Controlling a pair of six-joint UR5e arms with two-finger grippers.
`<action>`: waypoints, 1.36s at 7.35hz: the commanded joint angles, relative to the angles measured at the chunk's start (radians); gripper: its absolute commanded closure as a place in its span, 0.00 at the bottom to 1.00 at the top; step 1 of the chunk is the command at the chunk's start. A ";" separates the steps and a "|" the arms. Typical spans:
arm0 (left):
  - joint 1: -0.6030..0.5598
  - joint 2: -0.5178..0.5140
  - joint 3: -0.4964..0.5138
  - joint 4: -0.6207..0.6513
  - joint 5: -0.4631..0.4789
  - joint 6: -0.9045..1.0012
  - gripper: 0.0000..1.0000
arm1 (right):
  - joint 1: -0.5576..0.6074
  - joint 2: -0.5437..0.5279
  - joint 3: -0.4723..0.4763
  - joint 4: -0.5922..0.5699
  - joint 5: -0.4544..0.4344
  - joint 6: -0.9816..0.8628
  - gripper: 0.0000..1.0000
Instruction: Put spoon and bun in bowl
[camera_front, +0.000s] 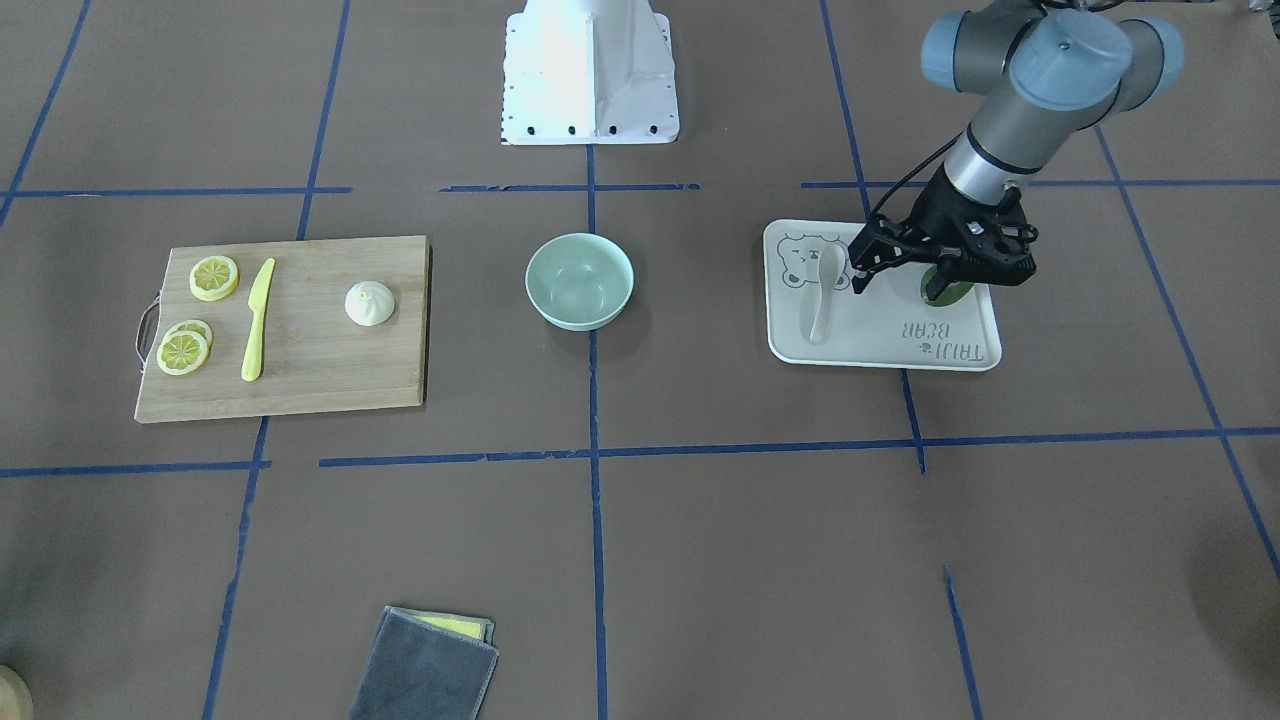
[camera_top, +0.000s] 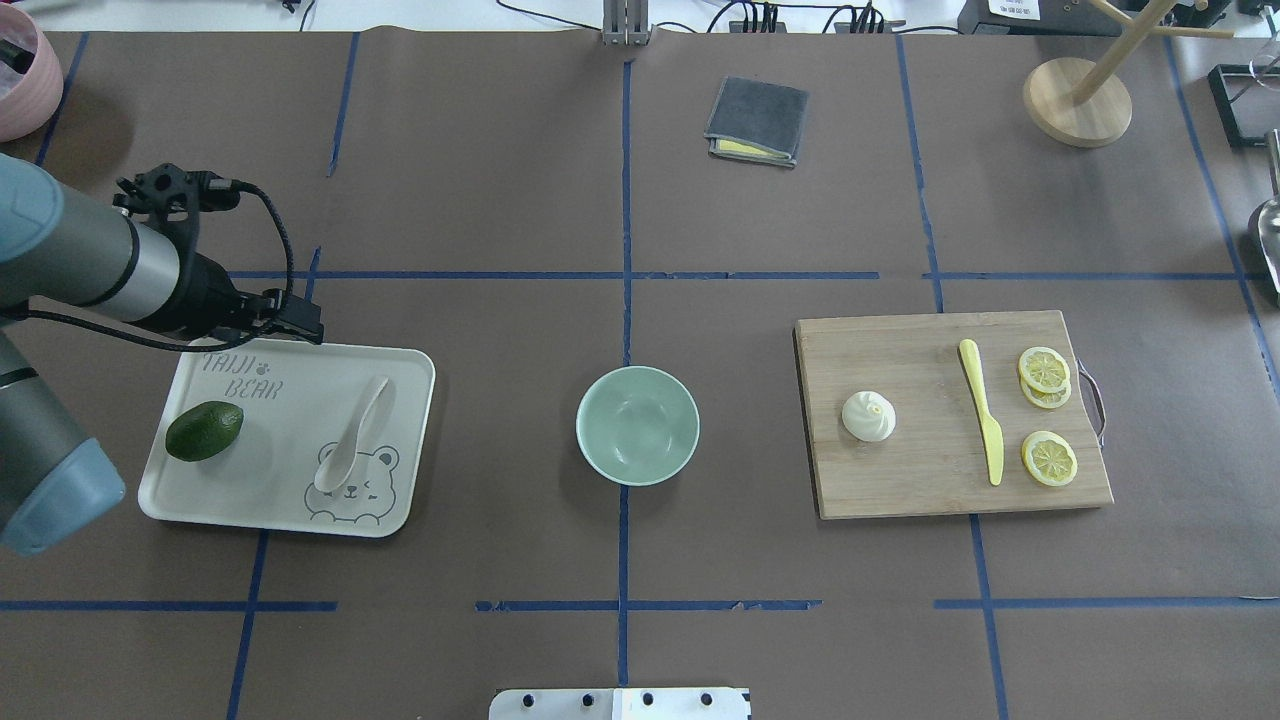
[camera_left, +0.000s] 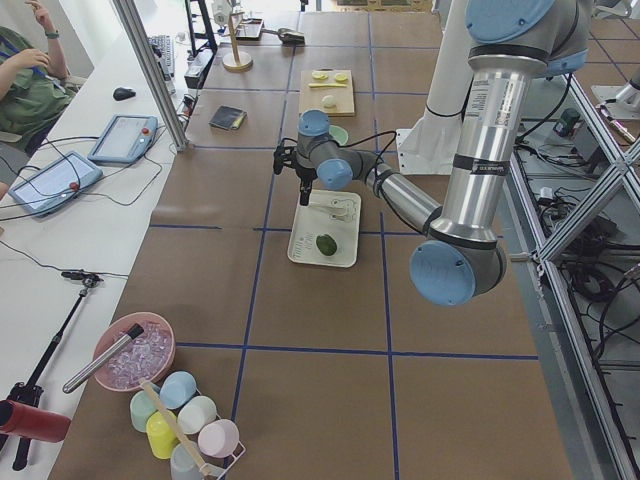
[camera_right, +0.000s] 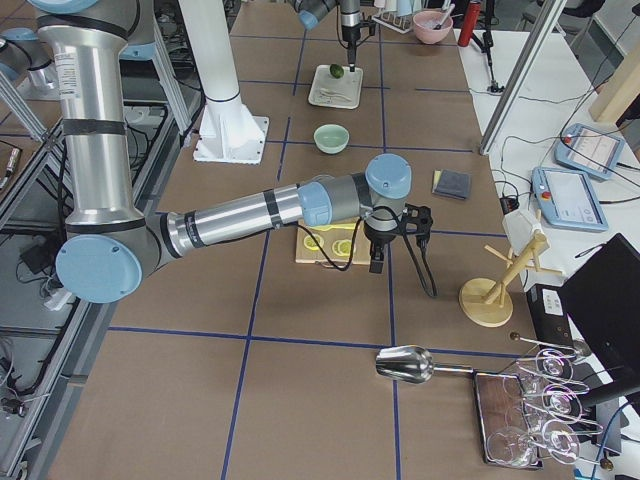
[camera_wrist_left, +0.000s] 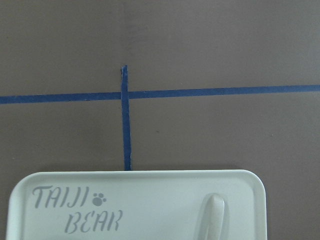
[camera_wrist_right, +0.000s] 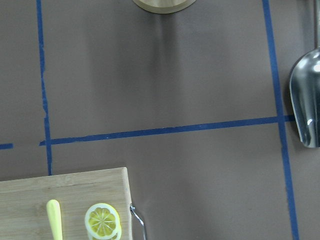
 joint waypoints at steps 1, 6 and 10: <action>0.065 -0.016 0.020 0.000 0.055 -0.019 0.01 | -0.063 0.002 0.059 0.000 0.000 0.103 0.00; 0.157 -0.054 0.105 -0.003 0.126 -0.068 0.11 | -0.182 -0.002 0.076 0.159 -0.008 0.328 0.00; 0.165 -0.057 0.117 -0.003 0.126 -0.070 0.28 | -0.208 0.001 0.076 0.186 -0.017 0.356 0.00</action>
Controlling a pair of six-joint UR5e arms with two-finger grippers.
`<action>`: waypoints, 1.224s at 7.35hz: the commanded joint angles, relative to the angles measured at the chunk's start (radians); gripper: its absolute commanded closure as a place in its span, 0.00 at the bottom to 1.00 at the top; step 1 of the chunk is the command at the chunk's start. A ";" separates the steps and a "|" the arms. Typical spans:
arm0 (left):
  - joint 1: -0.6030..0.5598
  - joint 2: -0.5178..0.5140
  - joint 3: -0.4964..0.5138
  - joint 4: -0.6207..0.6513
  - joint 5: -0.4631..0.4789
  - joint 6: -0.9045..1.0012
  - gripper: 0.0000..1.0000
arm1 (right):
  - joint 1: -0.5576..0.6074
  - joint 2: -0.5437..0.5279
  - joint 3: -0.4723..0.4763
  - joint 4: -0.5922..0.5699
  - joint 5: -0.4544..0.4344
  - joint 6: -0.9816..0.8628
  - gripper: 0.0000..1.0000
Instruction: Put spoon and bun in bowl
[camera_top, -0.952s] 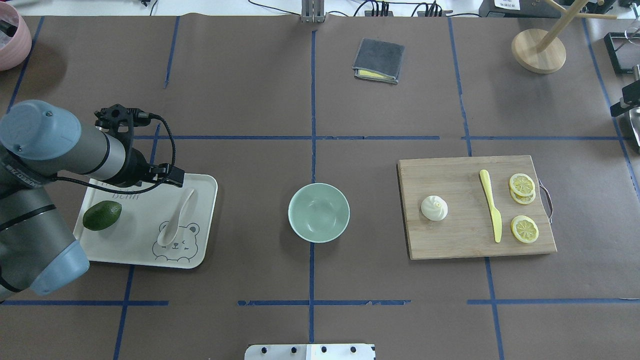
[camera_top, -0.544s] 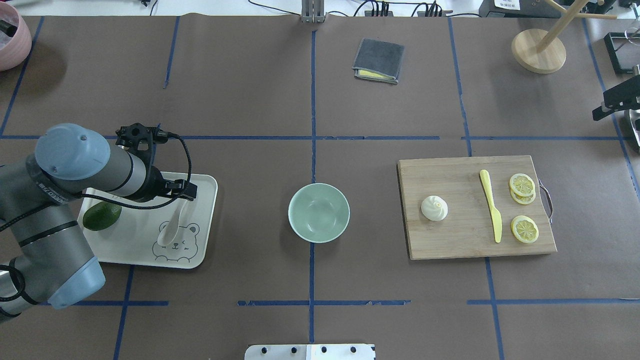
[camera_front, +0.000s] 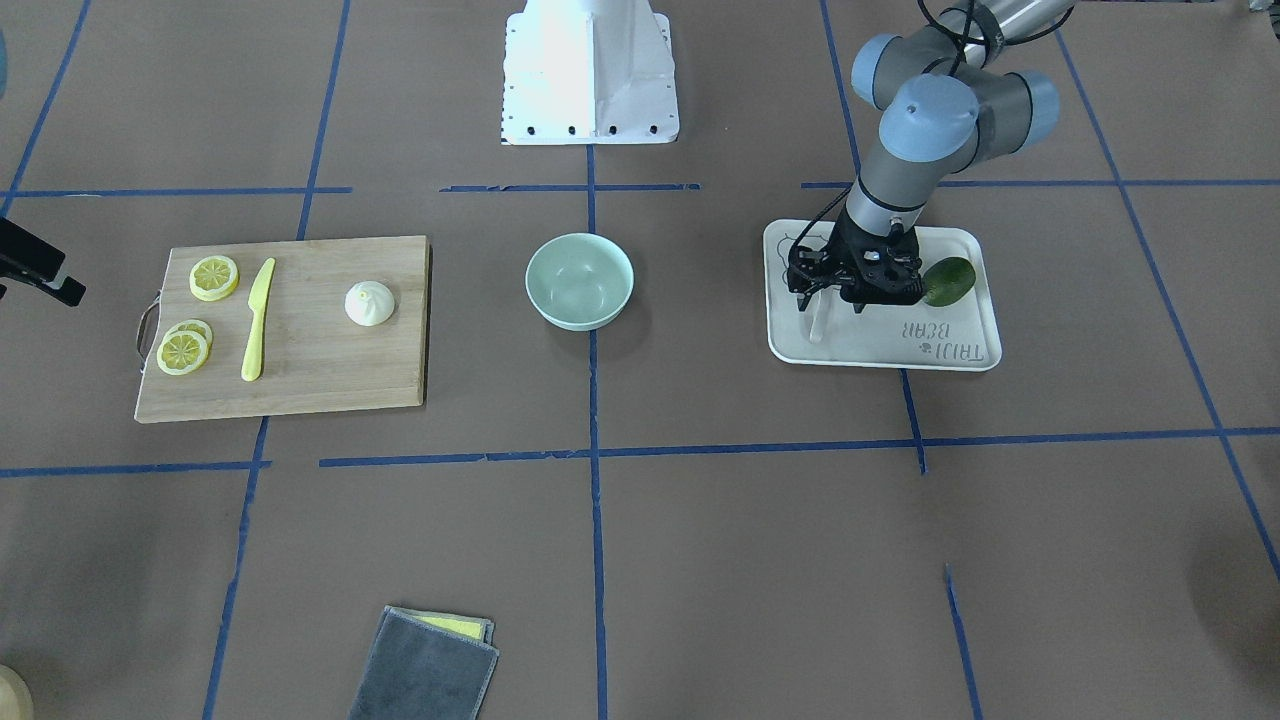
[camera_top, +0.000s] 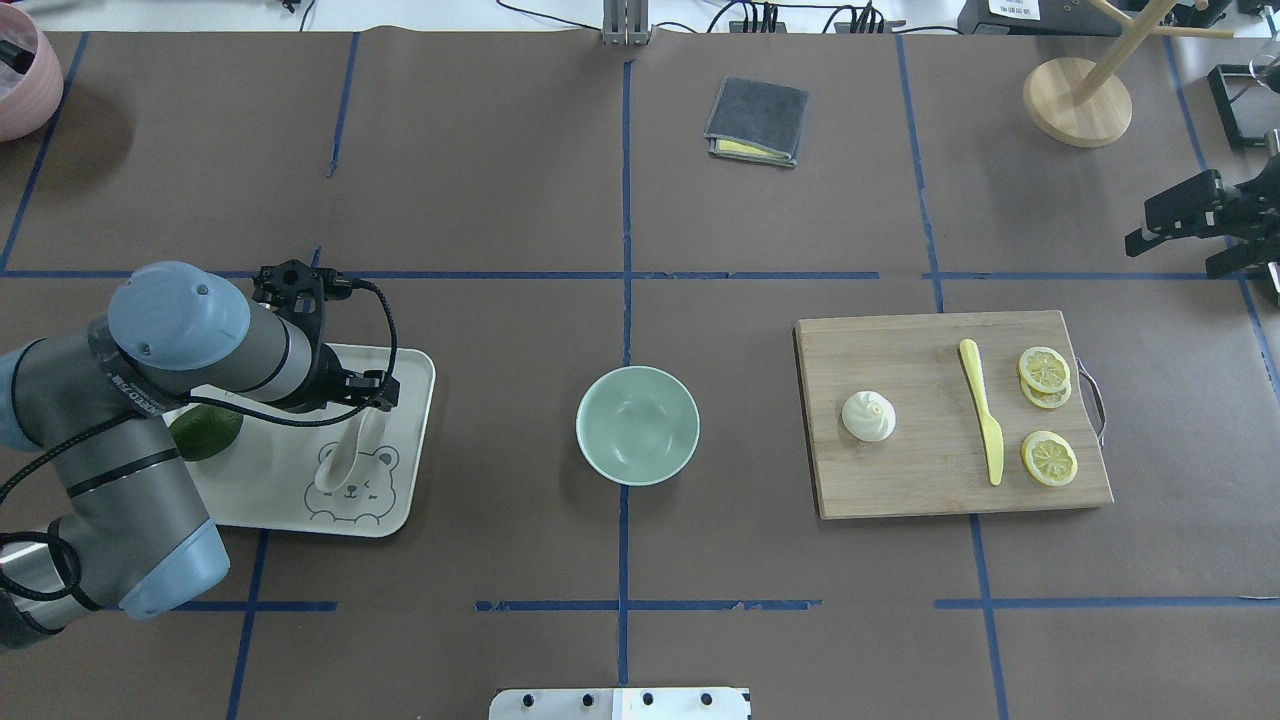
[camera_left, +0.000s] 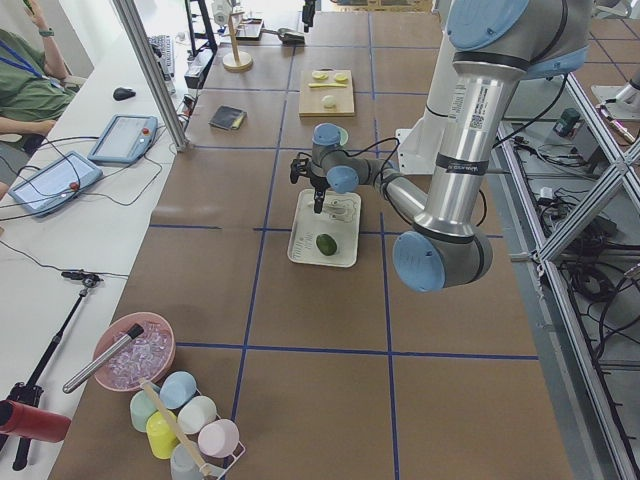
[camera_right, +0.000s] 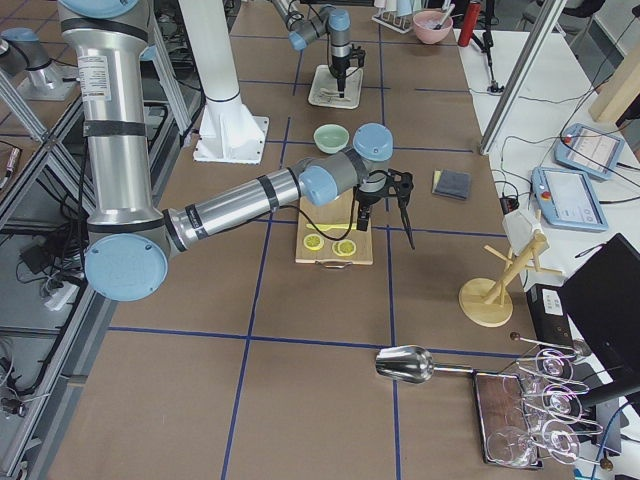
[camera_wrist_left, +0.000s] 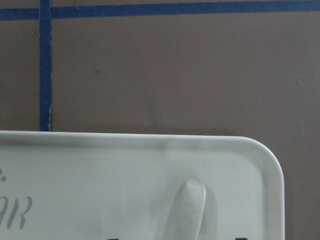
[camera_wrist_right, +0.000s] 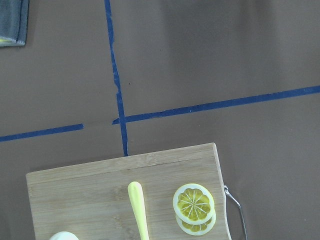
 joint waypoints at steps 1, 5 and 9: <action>0.007 0.001 0.003 0.000 0.000 -0.001 0.31 | -0.008 0.002 0.000 0.004 -0.005 0.003 0.00; 0.022 -0.001 0.011 0.000 0.000 -0.002 0.35 | -0.009 0.002 0.000 0.004 -0.007 0.003 0.00; 0.028 -0.001 0.011 0.000 0.000 -0.004 0.57 | -0.057 0.018 0.005 0.005 -0.042 0.053 0.00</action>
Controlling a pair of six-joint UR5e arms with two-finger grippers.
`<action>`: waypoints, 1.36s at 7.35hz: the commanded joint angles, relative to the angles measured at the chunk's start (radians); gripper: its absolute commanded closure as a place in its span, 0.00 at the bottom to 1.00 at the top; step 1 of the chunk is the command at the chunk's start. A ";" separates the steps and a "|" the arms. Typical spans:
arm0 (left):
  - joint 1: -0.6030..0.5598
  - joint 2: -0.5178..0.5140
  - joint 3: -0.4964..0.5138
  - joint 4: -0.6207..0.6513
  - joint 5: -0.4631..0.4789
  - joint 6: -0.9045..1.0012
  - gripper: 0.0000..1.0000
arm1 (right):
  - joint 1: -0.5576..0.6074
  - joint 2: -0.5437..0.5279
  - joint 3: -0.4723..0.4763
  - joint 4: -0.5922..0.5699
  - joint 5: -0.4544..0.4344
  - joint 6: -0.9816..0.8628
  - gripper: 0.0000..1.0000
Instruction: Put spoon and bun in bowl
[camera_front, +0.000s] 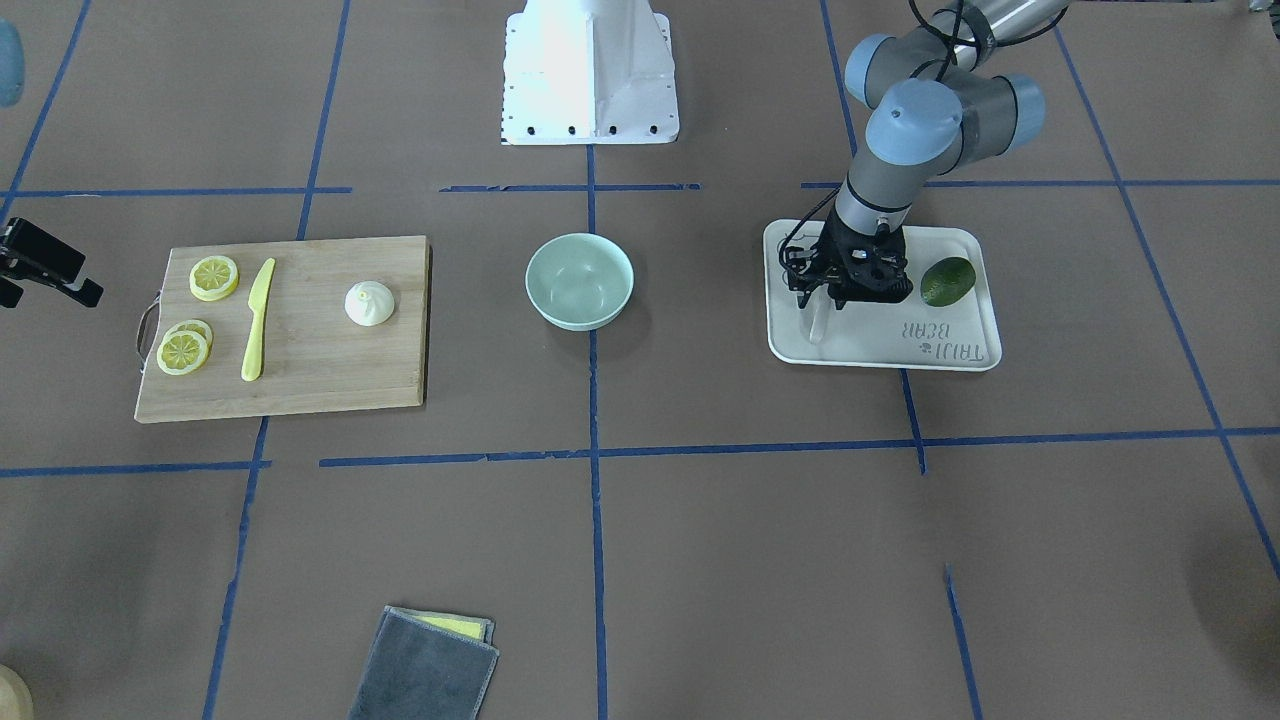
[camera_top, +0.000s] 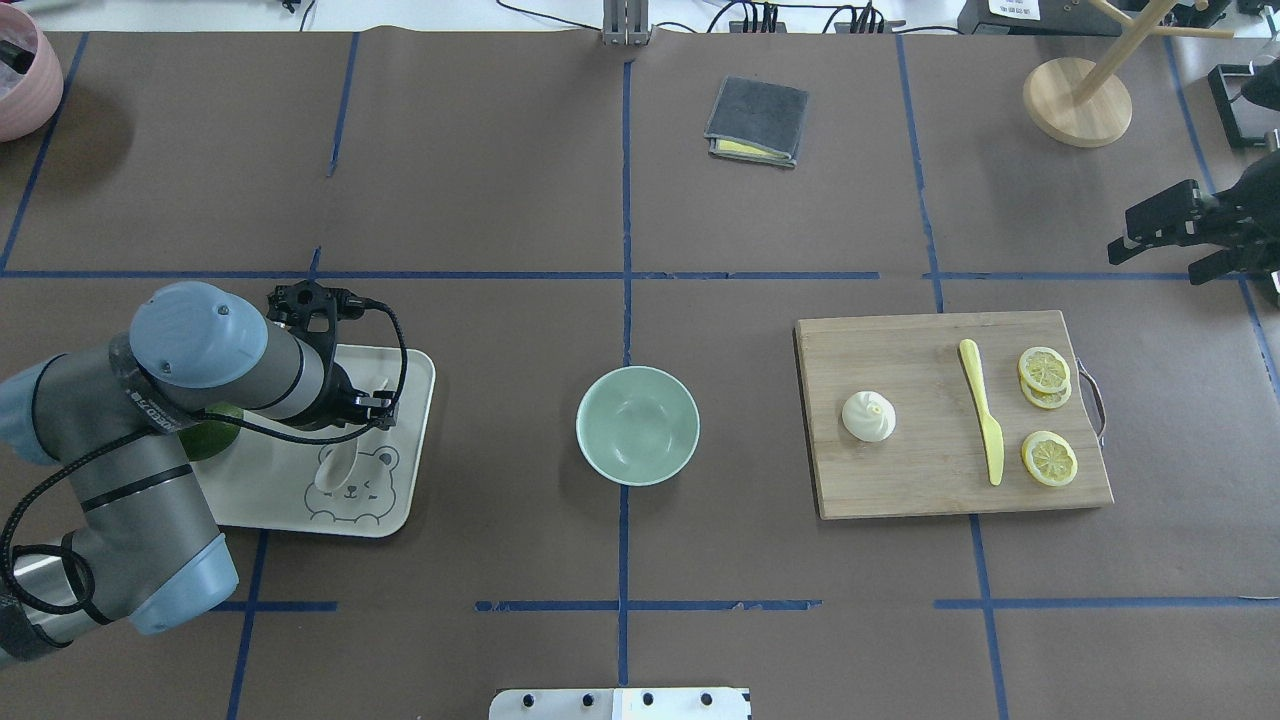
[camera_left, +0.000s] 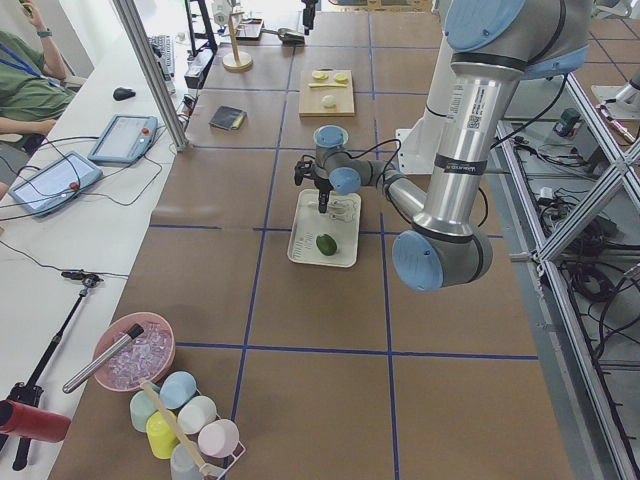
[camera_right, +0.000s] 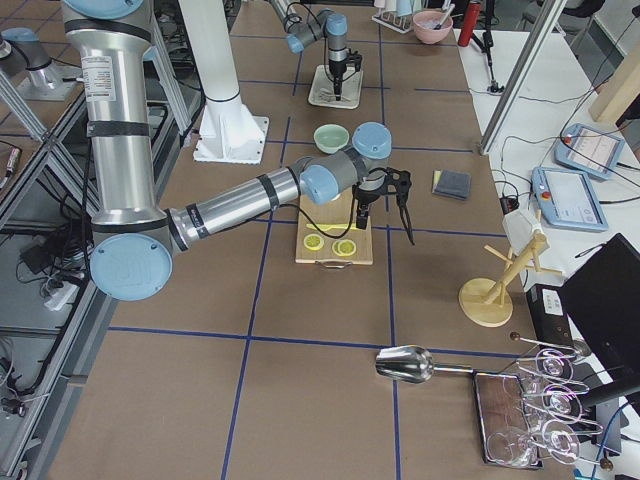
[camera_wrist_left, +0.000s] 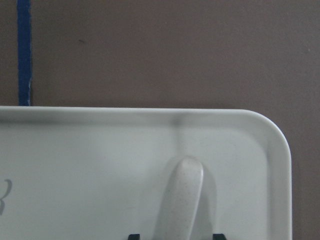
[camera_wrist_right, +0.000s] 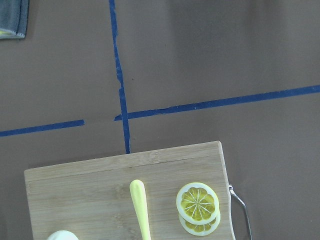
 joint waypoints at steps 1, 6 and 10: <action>0.001 0.000 0.000 0.002 0.000 -0.001 0.69 | -0.039 0.020 0.007 0.013 -0.019 0.062 0.00; -0.007 0.008 -0.022 0.002 0.002 0.004 1.00 | -0.215 0.080 0.011 0.090 -0.160 0.292 0.00; -0.105 -0.017 -0.153 0.128 -0.011 0.018 1.00 | -0.388 0.132 0.007 0.096 -0.330 0.416 0.00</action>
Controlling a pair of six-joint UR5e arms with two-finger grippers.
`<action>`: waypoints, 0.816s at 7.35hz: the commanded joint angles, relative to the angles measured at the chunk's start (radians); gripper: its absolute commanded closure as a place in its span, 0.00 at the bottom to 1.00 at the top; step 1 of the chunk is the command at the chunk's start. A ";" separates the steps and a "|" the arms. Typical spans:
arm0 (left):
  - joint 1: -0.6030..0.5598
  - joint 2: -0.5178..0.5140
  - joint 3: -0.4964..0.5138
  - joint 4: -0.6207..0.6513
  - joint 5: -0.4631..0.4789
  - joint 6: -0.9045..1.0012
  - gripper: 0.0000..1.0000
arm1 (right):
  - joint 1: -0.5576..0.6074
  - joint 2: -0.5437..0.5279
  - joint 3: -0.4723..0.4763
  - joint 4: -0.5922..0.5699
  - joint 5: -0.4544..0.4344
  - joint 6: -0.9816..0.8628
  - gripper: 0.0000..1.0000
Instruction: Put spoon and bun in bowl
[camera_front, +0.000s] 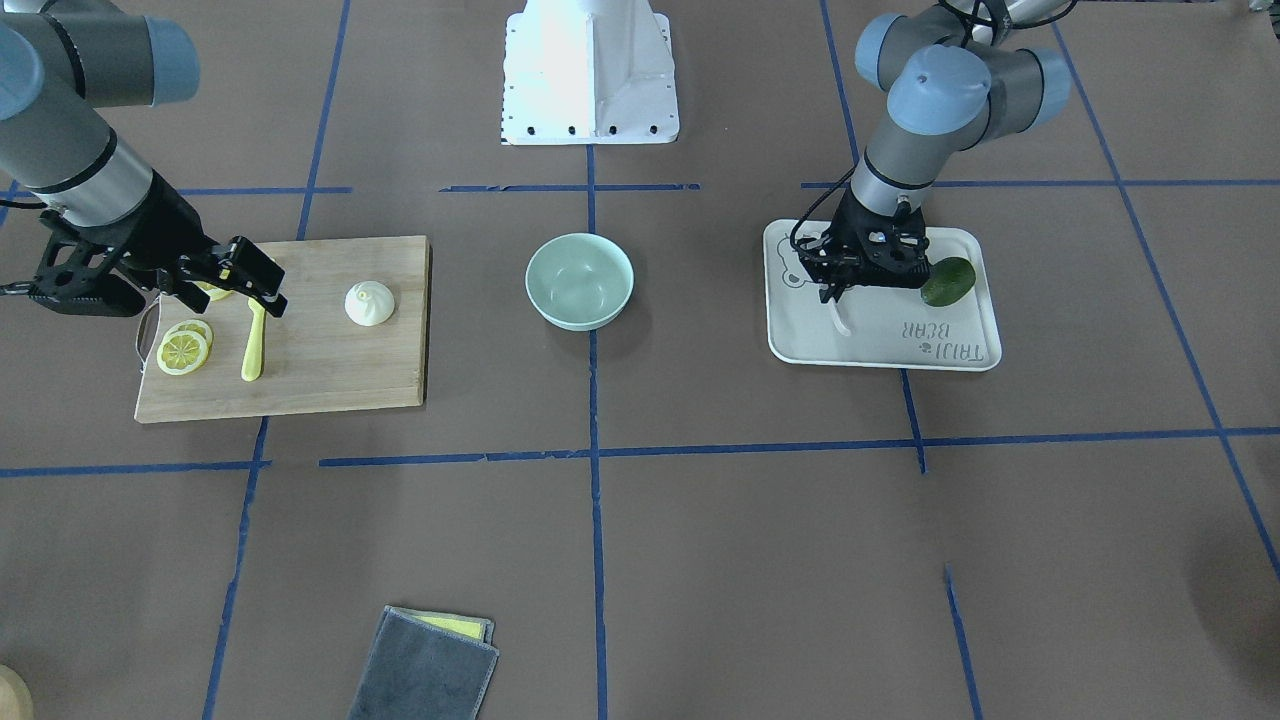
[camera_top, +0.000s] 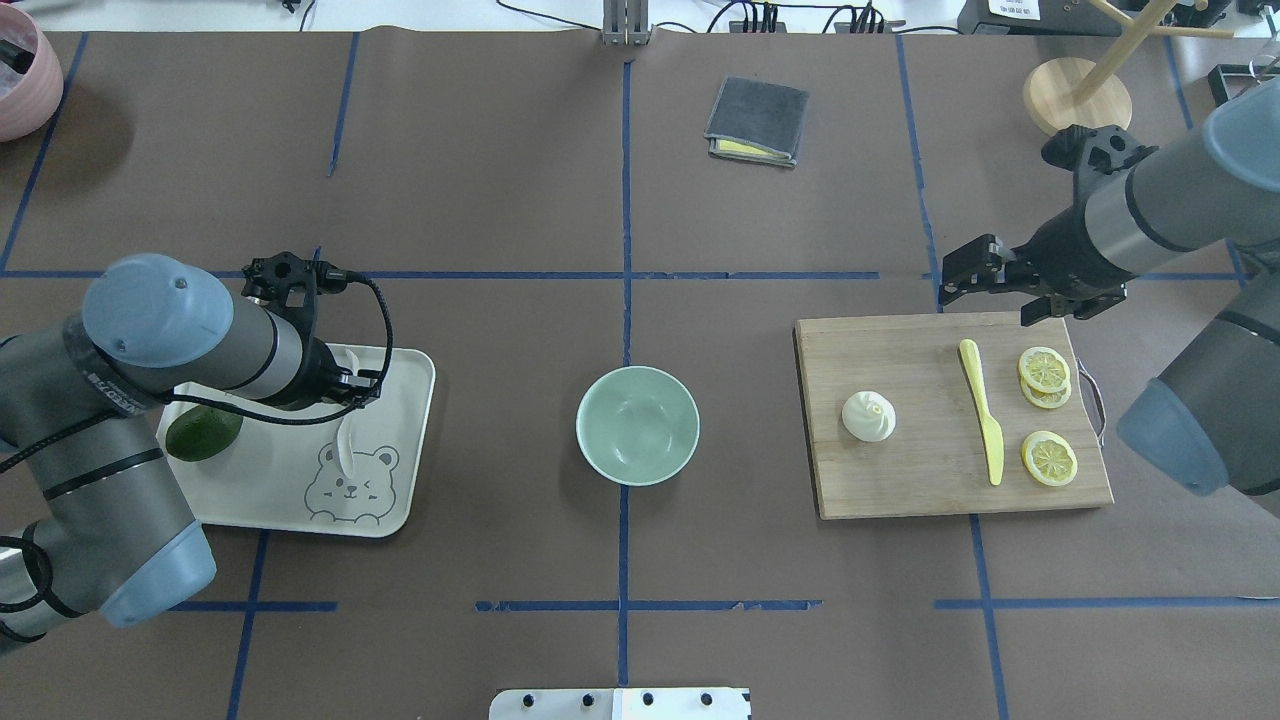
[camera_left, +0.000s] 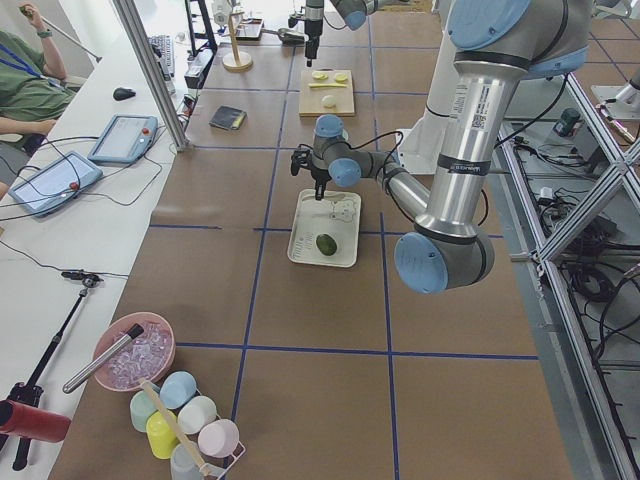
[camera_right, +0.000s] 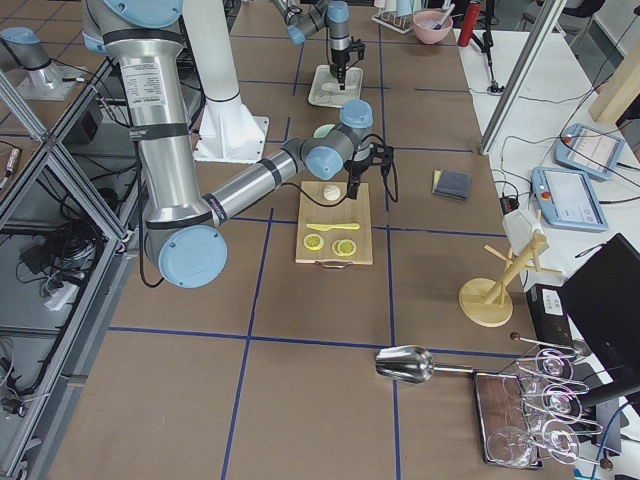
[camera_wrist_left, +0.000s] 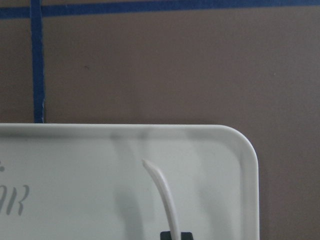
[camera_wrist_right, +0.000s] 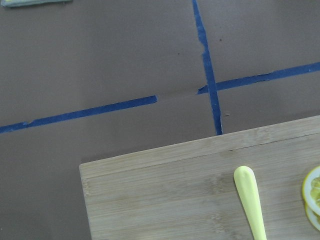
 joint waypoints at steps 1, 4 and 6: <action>-0.068 -0.074 -0.051 0.099 -0.007 -0.007 1.00 | -0.148 0.018 -0.006 0.033 -0.153 0.073 0.00; -0.070 -0.130 -0.046 0.100 -0.007 -0.137 1.00 | -0.288 0.018 -0.042 0.035 -0.272 0.100 0.00; -0.068 -0.145 -0.042 0.100 -0.007 -0.156 1.00 | -0.296 0.024 -0.062 0.035 -0.269 0.100 0.00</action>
